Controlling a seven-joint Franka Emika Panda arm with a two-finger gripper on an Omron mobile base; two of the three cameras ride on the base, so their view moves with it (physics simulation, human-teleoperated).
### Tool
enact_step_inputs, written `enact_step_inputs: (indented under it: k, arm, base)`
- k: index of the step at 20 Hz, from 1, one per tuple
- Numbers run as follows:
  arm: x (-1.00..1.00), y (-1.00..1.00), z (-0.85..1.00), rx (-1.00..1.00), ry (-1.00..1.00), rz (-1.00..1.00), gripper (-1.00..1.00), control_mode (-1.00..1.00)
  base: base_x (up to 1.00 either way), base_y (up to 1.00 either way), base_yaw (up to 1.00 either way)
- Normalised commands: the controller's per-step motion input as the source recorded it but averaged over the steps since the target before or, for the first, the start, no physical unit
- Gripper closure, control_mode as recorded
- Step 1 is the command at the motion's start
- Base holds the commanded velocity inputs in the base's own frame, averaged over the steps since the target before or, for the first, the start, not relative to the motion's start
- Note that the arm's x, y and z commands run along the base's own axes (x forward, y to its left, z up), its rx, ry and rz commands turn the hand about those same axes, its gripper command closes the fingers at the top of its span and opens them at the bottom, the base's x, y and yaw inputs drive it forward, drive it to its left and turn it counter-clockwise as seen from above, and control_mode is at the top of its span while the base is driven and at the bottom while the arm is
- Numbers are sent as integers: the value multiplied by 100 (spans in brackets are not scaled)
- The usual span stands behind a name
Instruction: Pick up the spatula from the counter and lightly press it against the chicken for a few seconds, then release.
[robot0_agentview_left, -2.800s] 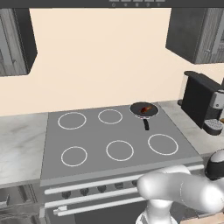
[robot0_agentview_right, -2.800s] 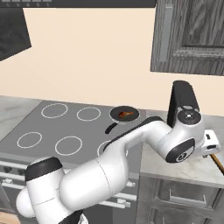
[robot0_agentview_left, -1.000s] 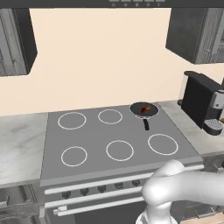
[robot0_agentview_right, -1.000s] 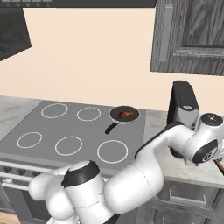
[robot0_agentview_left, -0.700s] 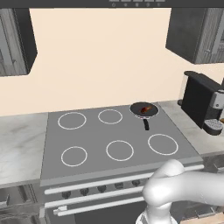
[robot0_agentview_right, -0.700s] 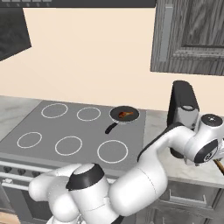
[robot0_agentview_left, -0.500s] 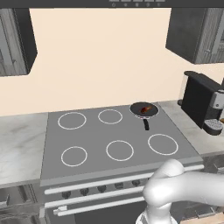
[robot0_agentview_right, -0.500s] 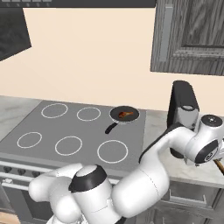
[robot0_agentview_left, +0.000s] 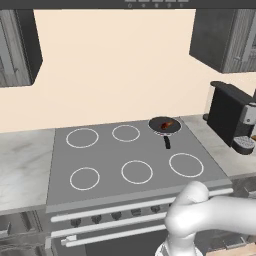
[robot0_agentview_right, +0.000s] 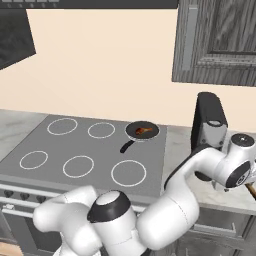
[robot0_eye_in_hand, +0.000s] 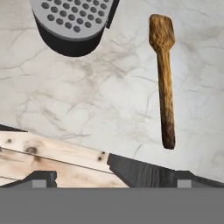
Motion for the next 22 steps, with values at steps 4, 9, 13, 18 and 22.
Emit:
enact_step_inputs:
  k: [4, 9, 13, 18, 22]
  arm:
    - [15, -21, -14, 5, 4, 2, -100, -100]
    - [16, -25, -13, 7, 4, 3, -100, -100]
    - [16, -23, -10, 6, 4, 4, -100, -100]
    - [17, -13, -15, 3, 4, 4, -100, -100]
    - [15, -13, -19, 3, 4, 3, -100, -100]
  base:
    - [0, 0, 0]
    - [0, 0, 0]
    - [0, 0, 0]
    - [0, 0, 0]
    - [0, 0, 0]
